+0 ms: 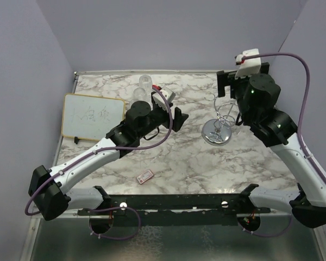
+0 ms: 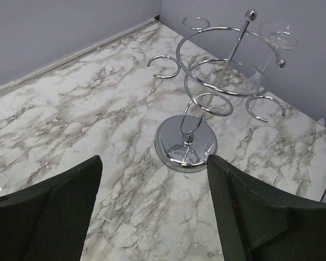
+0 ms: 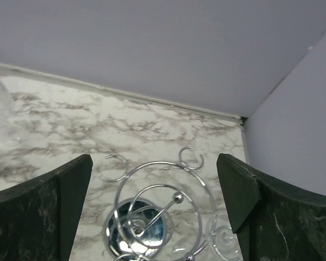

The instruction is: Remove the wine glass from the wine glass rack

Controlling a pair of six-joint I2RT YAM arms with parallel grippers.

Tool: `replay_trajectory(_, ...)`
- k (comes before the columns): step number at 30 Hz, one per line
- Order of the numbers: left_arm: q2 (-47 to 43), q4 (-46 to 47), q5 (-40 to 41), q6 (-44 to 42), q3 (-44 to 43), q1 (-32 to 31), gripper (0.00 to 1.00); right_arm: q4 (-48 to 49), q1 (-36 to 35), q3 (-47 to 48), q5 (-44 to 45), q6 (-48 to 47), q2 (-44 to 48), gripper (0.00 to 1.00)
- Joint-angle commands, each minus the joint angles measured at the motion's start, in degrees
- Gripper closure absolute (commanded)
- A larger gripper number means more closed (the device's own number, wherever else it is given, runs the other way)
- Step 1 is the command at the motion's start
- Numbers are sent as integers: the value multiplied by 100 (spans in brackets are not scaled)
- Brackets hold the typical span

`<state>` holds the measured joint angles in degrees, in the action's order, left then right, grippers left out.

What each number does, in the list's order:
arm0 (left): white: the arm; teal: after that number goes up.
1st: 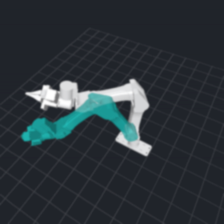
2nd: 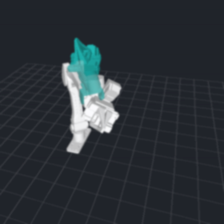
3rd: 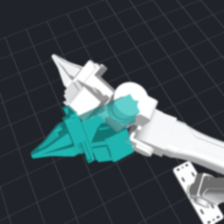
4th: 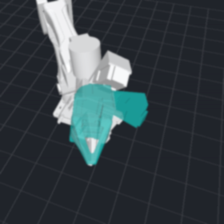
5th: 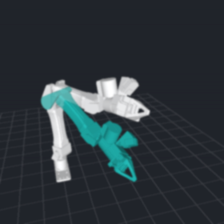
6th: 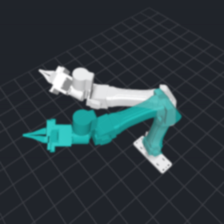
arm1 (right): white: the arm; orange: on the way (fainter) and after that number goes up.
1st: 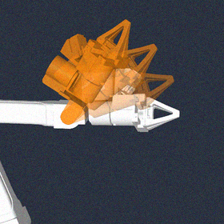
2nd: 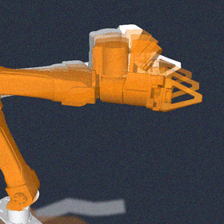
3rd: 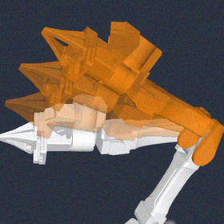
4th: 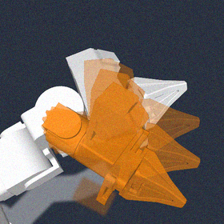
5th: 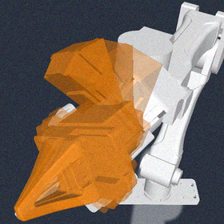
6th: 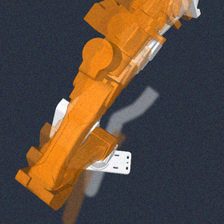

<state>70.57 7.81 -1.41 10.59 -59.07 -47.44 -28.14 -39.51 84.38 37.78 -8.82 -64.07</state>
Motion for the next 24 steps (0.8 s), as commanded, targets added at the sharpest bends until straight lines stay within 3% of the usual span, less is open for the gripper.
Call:
replay_trajectory(1,-160,-115,-289,-382,189,-2,20,260,1055,653,-326,279,-173,0)
replay_trajectory(6,-284,-257,-360,-428,302,-2,20,-396,2550,1258,-1667,1021,-738,0)
replay_trajectory(10,-412,-186,-413,-323,414,-1,19,-573,4044,1100,-3264,1923,-859,0)
replay_trajectory(20,-656,-13,-631,-136,597,-8,19,498,6212,-1311,-5424,3779,422,0)
replay_trajectory(24,-811,-24,-557,-161,615,-89,18,894,6658,-1965,-5587,4208,961,0)
